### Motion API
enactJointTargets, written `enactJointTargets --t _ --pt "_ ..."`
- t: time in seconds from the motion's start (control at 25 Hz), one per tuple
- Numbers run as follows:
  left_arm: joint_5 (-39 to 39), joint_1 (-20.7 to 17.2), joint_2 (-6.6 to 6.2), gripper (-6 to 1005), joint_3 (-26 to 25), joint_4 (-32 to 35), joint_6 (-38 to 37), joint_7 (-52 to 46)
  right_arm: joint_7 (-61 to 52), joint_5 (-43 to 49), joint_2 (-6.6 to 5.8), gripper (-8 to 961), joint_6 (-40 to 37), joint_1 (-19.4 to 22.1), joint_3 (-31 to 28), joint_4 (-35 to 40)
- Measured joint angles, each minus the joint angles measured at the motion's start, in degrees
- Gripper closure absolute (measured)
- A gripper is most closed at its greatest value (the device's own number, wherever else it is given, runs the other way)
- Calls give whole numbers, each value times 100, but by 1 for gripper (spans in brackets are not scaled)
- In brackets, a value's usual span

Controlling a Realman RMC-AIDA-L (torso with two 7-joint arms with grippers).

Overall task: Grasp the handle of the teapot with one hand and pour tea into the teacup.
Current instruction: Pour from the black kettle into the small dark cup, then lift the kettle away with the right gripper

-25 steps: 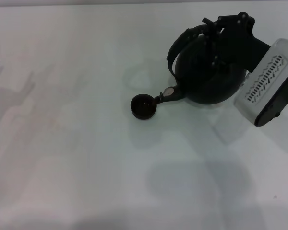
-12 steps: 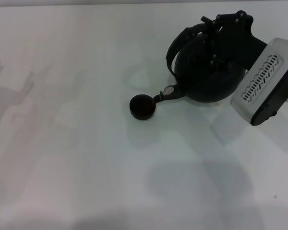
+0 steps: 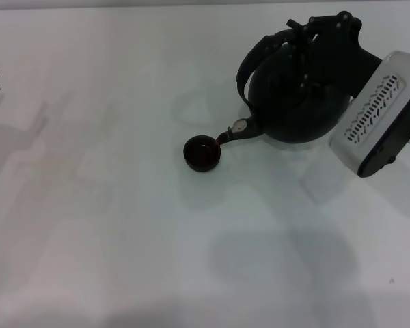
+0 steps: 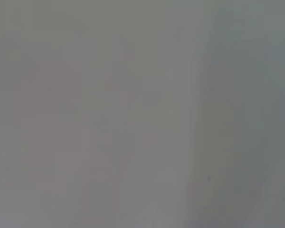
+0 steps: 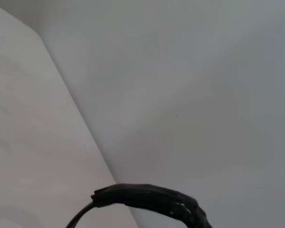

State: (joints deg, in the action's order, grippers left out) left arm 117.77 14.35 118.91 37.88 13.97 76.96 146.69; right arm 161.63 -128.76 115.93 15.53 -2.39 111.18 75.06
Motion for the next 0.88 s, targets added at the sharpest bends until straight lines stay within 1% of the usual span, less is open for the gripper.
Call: enactJointTargets --t 0.32,0.56,0.88 --pt "0 7 8 127 0 -7 -23 0 -2 23 -18 847 -6 77 6 153" --pt "0 7 9 127 0 -9 -23 0 -3 221 -11 847 -55 172 13 280" --pt "0 7 9 126 0 -16 -23 0 0 291 -5 847 -59 200 41 305"
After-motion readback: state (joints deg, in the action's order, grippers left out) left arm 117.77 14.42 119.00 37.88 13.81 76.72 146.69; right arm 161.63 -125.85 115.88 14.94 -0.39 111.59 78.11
